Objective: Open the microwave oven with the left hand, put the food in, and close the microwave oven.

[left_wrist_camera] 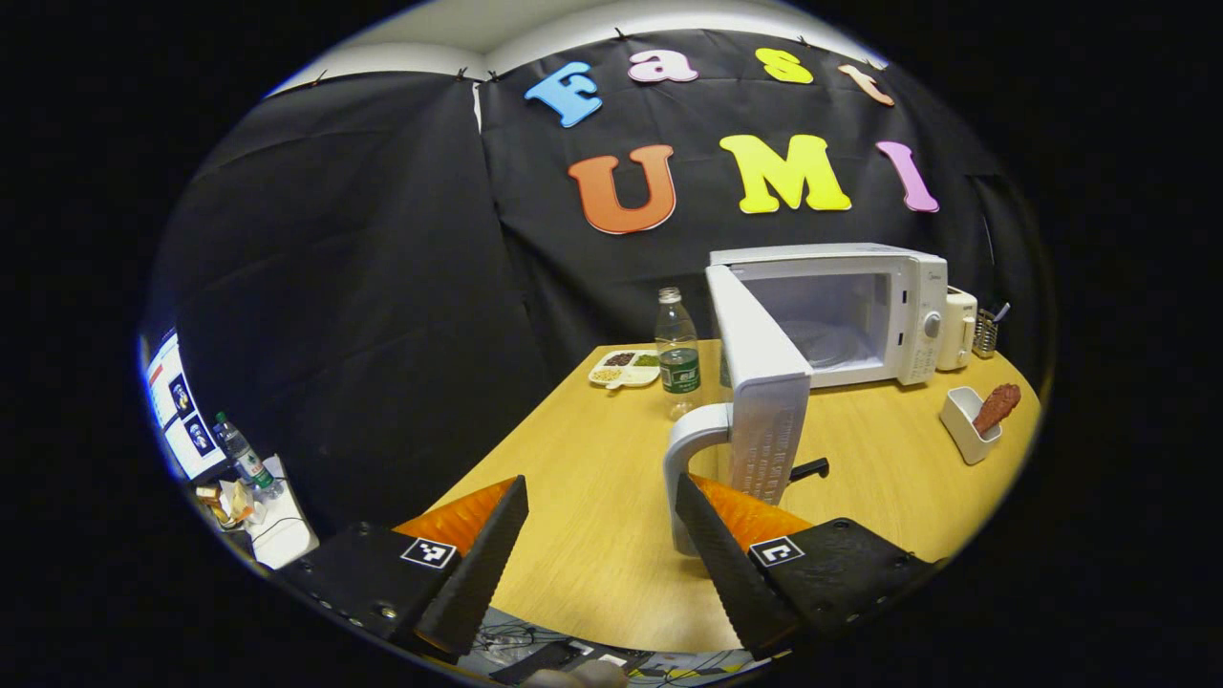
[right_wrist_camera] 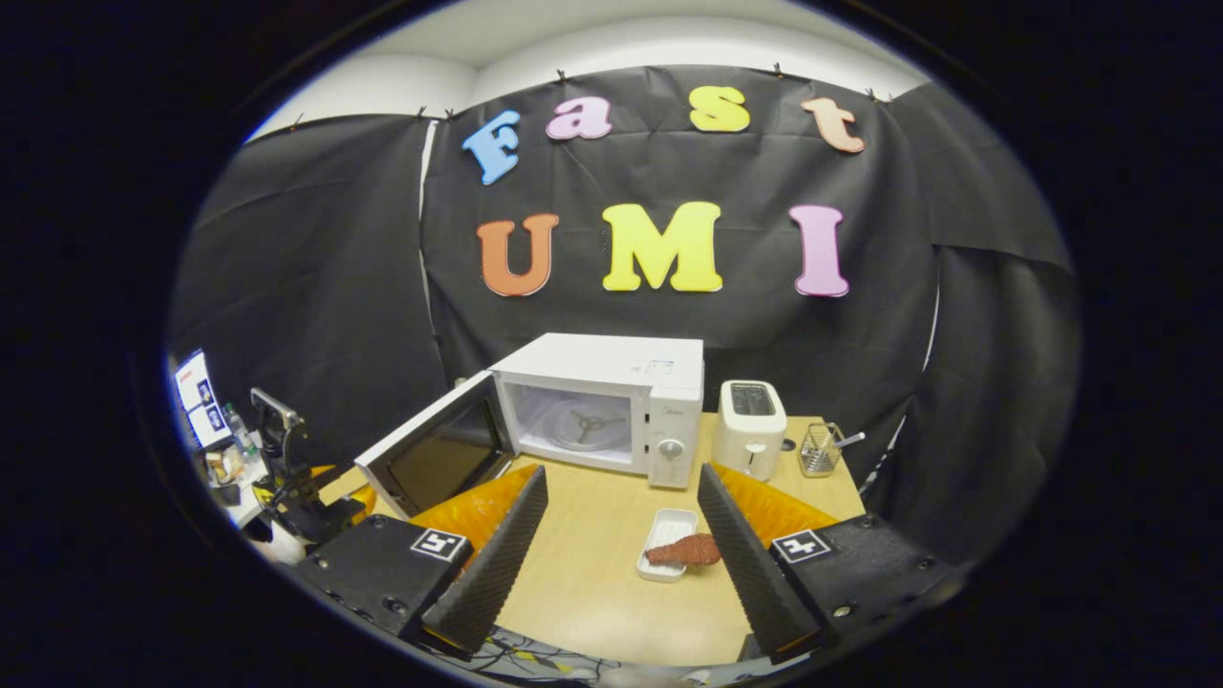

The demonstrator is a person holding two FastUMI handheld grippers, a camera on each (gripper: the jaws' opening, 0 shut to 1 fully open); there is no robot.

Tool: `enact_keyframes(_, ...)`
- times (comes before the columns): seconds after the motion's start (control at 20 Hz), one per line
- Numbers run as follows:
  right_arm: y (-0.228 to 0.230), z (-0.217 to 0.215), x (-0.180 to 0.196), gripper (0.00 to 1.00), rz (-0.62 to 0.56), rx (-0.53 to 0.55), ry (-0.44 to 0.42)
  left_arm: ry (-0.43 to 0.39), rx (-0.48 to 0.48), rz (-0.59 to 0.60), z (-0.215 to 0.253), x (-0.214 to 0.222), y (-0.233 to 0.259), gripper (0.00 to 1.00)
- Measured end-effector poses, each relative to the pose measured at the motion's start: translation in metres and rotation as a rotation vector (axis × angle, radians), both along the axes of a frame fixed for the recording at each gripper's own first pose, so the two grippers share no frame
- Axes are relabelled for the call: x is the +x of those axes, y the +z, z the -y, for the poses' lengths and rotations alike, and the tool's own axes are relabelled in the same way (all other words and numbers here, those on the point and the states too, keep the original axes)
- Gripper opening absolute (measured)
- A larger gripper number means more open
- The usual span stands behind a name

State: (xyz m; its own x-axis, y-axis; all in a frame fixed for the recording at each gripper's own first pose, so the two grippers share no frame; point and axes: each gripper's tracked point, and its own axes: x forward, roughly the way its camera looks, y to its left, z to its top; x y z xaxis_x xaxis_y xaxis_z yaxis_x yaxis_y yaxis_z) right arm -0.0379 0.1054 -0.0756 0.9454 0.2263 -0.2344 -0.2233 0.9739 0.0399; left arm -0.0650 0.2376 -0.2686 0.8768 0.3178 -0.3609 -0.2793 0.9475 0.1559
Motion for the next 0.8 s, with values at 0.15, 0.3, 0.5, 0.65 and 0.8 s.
enact_keyframes(0.15,-0.008,0.003,0.003,1.00,-0.006,-0.007,-0.006,0.056,0.001,0.009,-0.029,-0.008,0.006,0.95)
enact_keyframes(0.3,-0.021,0.010,0.008,0.96,-0.018,0.000,-0.018,0.072,0.007,0.009,-0.037,-0.016,0.009,0.96)
enact_keyframes(0.5,-0.058,0.032,0.023,1.00,-0.045,0.021,-0.040,0.040,0.012,0.025,-0.020,-0.022,0.021,0.95)
enact_keyframes(0.65,-0.109,0.058,0.038,1.00,-0.118,0.032,-0.064,-0.004,-0.012,0.036,0.015,-0.024,0.032,0.95)
enact_keyframes(0.8,-0.163,0.082,0.059,0.94,-0.218,0.066,-0.082,-0.069,-0.026,0.029,0.057,-0.019,0.040,0.95)
